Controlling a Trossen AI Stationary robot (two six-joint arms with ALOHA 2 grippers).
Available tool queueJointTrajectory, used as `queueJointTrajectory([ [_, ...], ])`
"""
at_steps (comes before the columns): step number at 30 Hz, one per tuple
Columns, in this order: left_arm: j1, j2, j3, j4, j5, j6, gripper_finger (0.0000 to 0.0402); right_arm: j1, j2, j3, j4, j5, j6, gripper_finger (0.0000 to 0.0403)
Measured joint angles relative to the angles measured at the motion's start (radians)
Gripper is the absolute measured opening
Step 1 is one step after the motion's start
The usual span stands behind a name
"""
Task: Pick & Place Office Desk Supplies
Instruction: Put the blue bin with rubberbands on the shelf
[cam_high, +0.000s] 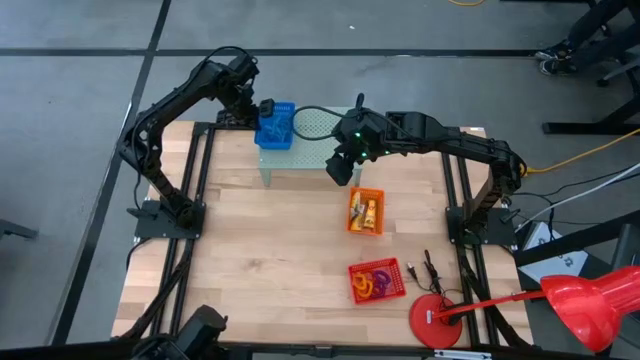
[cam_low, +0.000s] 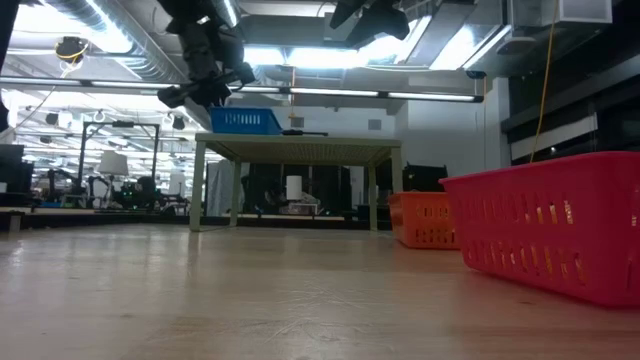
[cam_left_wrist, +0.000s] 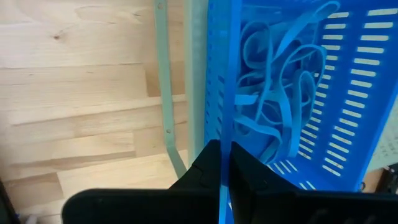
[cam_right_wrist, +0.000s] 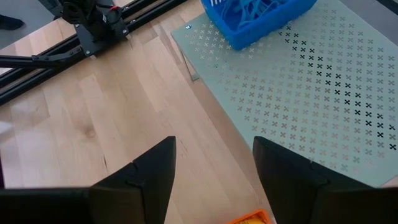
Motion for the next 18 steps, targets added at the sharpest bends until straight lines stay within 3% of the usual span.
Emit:
queueJointTrajectory([
  [18, -0.005, -0.001, 0.000, -0.003, 0.012, 0.008, 0.0028, 0.000, 0.000, 0.000, 0.008, 0.000, 0.003, 0.0217],
])
